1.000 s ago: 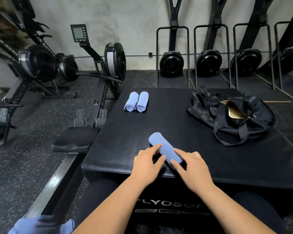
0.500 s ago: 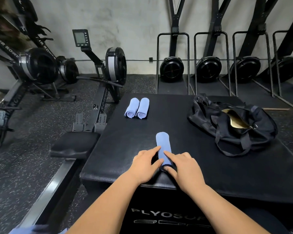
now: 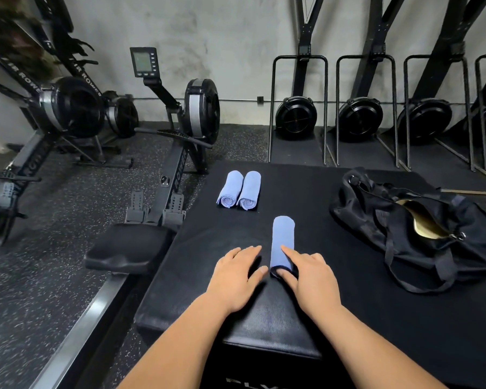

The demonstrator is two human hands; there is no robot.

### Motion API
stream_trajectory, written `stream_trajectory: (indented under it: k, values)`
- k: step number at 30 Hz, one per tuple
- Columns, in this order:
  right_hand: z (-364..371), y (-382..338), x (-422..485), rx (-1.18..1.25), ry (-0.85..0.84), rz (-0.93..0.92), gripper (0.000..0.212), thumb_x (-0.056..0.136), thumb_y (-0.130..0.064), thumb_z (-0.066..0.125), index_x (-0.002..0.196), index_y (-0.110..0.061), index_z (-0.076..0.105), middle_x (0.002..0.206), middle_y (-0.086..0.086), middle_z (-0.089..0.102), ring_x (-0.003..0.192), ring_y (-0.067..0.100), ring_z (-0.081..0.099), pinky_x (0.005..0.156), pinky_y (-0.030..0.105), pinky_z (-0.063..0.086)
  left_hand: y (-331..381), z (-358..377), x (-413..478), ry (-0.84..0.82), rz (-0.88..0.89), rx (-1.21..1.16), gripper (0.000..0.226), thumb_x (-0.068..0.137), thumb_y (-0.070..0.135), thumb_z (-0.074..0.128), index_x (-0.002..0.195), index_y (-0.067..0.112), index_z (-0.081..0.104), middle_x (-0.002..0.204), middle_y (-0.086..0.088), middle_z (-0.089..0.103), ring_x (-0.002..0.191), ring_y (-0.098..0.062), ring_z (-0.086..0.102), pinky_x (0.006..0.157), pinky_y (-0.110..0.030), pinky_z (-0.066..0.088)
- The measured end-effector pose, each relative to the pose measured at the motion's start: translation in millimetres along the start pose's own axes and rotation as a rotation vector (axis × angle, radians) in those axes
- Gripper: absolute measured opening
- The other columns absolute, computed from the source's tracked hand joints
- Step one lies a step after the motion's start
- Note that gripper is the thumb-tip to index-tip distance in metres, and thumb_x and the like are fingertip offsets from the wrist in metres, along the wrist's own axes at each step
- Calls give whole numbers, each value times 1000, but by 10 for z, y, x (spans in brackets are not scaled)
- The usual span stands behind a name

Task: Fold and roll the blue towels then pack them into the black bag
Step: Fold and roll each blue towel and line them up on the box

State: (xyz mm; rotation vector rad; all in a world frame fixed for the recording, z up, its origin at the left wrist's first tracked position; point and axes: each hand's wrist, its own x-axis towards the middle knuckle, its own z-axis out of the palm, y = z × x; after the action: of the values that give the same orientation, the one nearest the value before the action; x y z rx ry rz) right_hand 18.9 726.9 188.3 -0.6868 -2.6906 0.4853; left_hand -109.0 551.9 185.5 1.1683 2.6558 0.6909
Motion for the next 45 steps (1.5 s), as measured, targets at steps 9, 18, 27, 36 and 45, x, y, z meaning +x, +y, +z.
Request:
stream_trajectory:
  k: [9, 18, 27, 36, 45]
  values:
    - [222, -76, 679, -32, 23, 52, 54, 100, -56, 58, 151, -40, 49, 113, -7, 67, 110, 25, 52, 84, 43, 48, -263, -22, 478, 85, -54, 237, 67, 107, 65, 24, 166, 35, 18, 175, 6, 15, 162, -22, 5, 131, -44, 4]
    - [471, -147, 1363, -85, 56, 102, 53, 104, -50, 54, 154, -39, 41, 117, -4, 66, 111, 27, 52, 86, 44, 47, -300, 134, 658, 176, -173, 281, 78, 103, 72, 10, 168, 29, 11, 177, -2, 4, 162, -21, -7, 131, -45, 2]
    - [650, -150, 1898, -41, 50, 142, 54, 107, -46, 50, 158, -37, 36, 117, -2, 67, 117, 29, 51, 89, 44, 44, -296, 151, 672, 206, -181, 255, 76, 103, 71, 16, 167, 30, 17, 176, 0, 9, 162, -18, -4, 131, -41, 2]
    - [746, -193, 2141, 8, 57, 168, 55, 107, -44, 50, 159, -36, 35, 114, 0, 68, 121, 28, 50, 95, 45, 42, -292, 156, 685, 206, -177, 274, 74, 103, 69, 16, 166, 31, 21, 175, 0, 14, 162, -18, 1, 131, -43, 6]
    - [715, -201, 2259, 41, 5, 157, 53, 108, -42, 49, 158, -37, 34, 120, 3, 66, 127, 30, 46, 98, 45, 39, -316, 177, 684, 225, -175, 274, 72, 104, 69, 21, 164, 31, 28, 174, -1, 20, 162, -19, 7, 131, -44, 10]
